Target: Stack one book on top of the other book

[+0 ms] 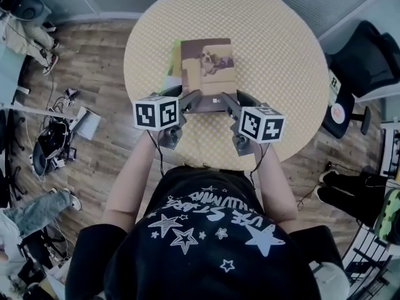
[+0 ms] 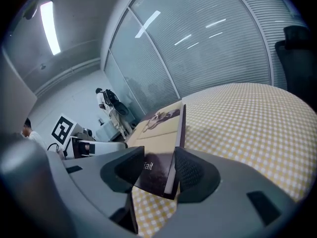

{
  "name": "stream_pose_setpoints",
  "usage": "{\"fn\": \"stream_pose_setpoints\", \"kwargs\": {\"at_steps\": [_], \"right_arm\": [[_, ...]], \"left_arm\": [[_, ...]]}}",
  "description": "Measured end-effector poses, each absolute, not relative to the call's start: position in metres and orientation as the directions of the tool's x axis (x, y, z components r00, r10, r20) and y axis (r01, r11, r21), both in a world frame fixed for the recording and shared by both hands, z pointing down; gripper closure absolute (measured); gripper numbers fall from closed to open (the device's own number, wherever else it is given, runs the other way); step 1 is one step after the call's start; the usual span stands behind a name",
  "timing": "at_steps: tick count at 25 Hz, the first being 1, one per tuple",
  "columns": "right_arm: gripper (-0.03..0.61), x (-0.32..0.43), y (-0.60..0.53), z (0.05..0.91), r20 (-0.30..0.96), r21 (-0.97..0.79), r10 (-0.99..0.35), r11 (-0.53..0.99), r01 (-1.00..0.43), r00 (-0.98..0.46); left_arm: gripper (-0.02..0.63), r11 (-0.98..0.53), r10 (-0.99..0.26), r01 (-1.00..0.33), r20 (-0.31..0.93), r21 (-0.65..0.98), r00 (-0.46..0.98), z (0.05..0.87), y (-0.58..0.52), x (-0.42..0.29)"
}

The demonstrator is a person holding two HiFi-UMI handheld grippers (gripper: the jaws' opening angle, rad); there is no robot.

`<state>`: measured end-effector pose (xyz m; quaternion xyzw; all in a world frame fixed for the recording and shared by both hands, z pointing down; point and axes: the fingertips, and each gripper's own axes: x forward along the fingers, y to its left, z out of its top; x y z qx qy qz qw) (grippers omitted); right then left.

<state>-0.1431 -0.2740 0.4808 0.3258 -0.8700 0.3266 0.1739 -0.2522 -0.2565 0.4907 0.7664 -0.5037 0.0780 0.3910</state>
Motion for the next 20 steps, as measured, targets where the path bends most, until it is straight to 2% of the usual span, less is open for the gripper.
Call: {"fn": "stream_pose_setpoints", "kwargs": {"at_steps": [4, 20], "right_arm": [[0.379, -0.161, -0.265, 0.489, 0.513, -0.47, -0.459, 0.557, -0.685, -0.725], [0.379, -0.202, -0.269, 0.539, 0.563, -0.474, -0.454, 0.506, -0.72, -0.69]], "left_arm": [[0.35, -0.217, -0.694, -0.835, 0.522, 0.506, 0.496, 0.495, -0.256, -0.272], [0.35, -0.175, -0.633, -0.842, 0.597, 0.51, 0.493, 0.545, -0.268, -0.313]]}}
